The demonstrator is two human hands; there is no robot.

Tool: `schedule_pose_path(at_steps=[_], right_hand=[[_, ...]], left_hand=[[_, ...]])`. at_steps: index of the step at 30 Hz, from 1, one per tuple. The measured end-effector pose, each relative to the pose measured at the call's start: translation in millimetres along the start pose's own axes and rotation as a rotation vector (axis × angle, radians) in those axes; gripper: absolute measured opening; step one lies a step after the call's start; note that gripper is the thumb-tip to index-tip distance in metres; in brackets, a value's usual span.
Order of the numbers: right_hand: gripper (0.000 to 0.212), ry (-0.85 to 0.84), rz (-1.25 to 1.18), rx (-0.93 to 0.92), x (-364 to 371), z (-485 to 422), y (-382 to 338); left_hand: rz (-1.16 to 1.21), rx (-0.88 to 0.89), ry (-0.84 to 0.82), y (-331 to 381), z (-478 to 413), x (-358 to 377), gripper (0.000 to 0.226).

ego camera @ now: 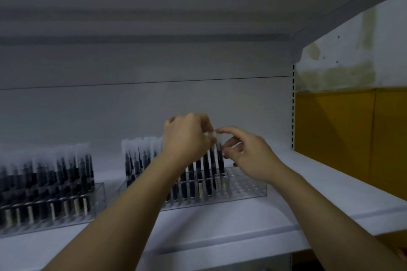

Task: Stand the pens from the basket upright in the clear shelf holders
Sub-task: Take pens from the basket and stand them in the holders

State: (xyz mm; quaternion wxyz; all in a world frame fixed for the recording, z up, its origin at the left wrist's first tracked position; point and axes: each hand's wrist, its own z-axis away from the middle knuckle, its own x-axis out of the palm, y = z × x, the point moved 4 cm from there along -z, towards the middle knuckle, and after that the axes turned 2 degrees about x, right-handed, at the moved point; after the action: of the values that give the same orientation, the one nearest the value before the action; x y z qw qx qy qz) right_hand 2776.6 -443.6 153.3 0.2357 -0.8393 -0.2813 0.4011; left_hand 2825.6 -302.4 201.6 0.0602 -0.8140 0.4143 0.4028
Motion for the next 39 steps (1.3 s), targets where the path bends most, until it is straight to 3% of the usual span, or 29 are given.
schedule_pose_path(at_steps=[5,20,30,39], right_hand=[[0.057,-0.106,0.104,0.013,3,8,0],[0.079,0.019,0.156,0.037,3,39,-11],[0.07,0.008,0.244,-0.085,12,73,-72],[0.063,-0.097,0.175,-0.135,55,130,-123]], left_hand=[[-0.046,-0.002,-0.066,-1,0,4,0.021],[-0.195,0.132,-0.073,-5,47,-13,0.059],[-0.219,0.132,-0.008,-16,114,-59,0.054],[-0.232,0.082,0.055,-23,192,-94,0.052]])
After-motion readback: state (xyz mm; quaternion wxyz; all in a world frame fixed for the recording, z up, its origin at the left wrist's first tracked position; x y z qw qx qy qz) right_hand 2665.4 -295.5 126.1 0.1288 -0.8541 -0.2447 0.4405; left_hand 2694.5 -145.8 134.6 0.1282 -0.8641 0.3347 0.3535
